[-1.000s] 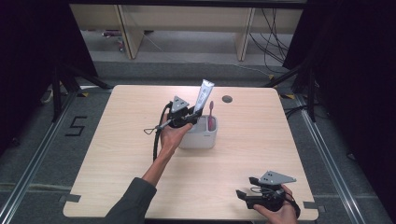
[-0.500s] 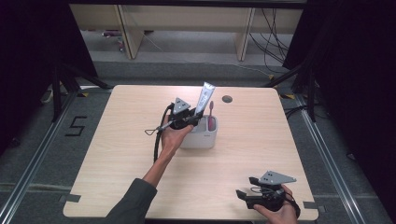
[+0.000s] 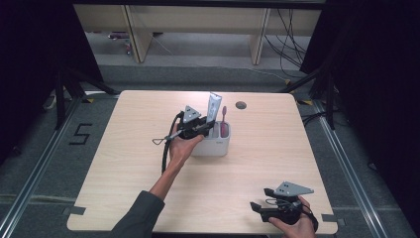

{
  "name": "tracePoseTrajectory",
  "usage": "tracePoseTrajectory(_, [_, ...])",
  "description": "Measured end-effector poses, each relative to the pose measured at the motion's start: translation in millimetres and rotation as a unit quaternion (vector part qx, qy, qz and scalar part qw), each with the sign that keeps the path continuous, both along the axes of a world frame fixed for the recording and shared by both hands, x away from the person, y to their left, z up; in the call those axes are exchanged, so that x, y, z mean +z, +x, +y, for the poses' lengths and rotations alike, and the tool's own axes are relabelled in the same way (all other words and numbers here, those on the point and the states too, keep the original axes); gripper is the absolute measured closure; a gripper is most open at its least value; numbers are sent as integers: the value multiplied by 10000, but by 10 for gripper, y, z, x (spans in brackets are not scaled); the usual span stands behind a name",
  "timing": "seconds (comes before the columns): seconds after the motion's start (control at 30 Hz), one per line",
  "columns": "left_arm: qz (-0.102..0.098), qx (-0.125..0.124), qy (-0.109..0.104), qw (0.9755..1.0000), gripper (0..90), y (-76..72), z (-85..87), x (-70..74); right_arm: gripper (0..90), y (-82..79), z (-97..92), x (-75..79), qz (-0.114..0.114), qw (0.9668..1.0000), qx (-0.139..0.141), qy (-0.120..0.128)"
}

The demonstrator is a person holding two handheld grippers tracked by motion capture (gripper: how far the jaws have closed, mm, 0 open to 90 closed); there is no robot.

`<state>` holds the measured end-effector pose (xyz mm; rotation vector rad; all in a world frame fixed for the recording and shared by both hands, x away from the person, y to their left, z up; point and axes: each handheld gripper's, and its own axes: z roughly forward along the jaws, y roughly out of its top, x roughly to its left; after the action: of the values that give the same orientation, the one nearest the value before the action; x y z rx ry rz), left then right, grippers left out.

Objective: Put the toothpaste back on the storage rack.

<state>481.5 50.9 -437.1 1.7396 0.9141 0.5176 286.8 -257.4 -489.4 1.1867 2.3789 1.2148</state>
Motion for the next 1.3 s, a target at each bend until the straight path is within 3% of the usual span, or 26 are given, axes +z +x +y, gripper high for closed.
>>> tracePoseTrajectory(0.1, [6,-16,2,10000,653,-10,4,0,266,8,-12,5,-38,10000,47,-79])
tracePoseTrajectory(0.17, [-57,-7,-18,10000,626,-22,10,15,266,-5,3,5,98,10000,8,-14])
tracePoseTrajectory(0.23, [-170,-20,-317,9994,694,-41,28,78,266,8,-9,2,-30,9999,55,-88])
tracePoseTrajectory(0.27, [-219,-22,-345,9992,678,-53,30,120,266,12,-8,-4,-64,9999,55,-107])
tracePoseTrajectory(0.4, [-295,-43,-242,9993,636,-89,31,227,266,8,-8,2,-70,9999,68,-92])
tracePoseTrajectory(0.43, [-287,-52,-221,9993,634,-95,34,232,266,-4,4,3,24,10000,30,-35])
tracePoseTrajectory(0.67, [-228,-85,-133,9996,599,-109,30,212,266,16,2,-10,6,9999,142,-24])
tracePoseTrajectory(0.83, [-93,-103,-35,9999,569,-111,35,216,266,-12,12,-1,107,9999,-2,16])
tracePoseTrajectory(0.87, [-92,-76,-27,9999,566,-110,44,218,266,7,-4,-1,-48,9999,76,-86])
tracePoseTrajectory(1.3, [-46,5,7,10000,497,-116,152,256,266,15,2,-10,-52,9999,121,-51])
